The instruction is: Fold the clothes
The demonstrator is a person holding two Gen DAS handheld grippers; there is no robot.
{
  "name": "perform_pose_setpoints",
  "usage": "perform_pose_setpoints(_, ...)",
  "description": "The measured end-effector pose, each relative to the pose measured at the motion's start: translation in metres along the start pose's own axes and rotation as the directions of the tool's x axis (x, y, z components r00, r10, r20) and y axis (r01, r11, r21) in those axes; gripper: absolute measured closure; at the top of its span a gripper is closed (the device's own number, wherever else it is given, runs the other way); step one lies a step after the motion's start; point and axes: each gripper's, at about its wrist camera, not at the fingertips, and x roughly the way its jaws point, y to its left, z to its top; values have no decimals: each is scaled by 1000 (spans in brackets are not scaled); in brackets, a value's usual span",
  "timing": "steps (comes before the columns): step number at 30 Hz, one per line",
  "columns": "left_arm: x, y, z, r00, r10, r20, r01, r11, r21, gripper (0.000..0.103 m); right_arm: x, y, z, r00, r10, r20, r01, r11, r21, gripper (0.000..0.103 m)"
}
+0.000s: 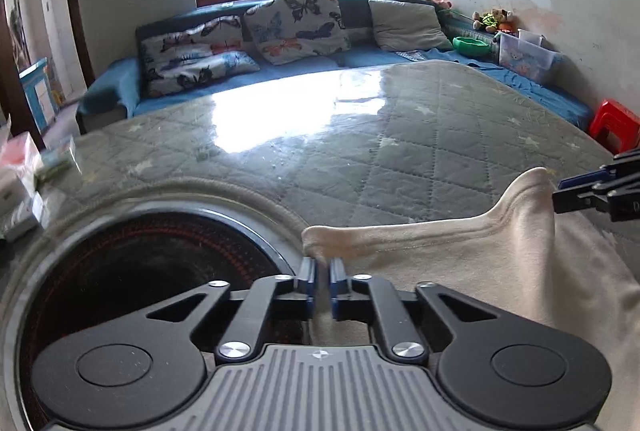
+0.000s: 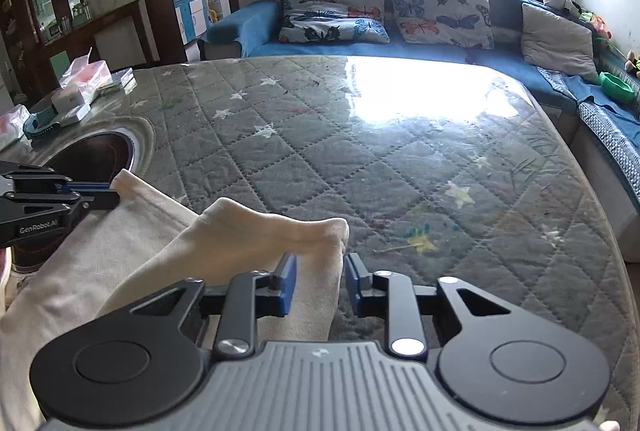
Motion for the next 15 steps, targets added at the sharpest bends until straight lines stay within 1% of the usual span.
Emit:
perform_pose_setpoints(3,0,2,1,999,37,14,-37,999,12,101,3,2,2,1000,-17,6,17,1000,-12,98)
perform_pose_setpoints(4,0,5,3,999,44,18,-45,999,10,101,3,3,3,1000,-24,9,24,1000,-16,99)
perform_pose_setpoints(10,7,27,7,994,108,11,-107,994,-23,101,10,3,9,996,-83,30,84,996,-28,100)
perform_pose_setpoints(15,18,35,9,992,124,-7,-124,992,-28,101,18,4,13,993,-118,31,119,992,-41,100)
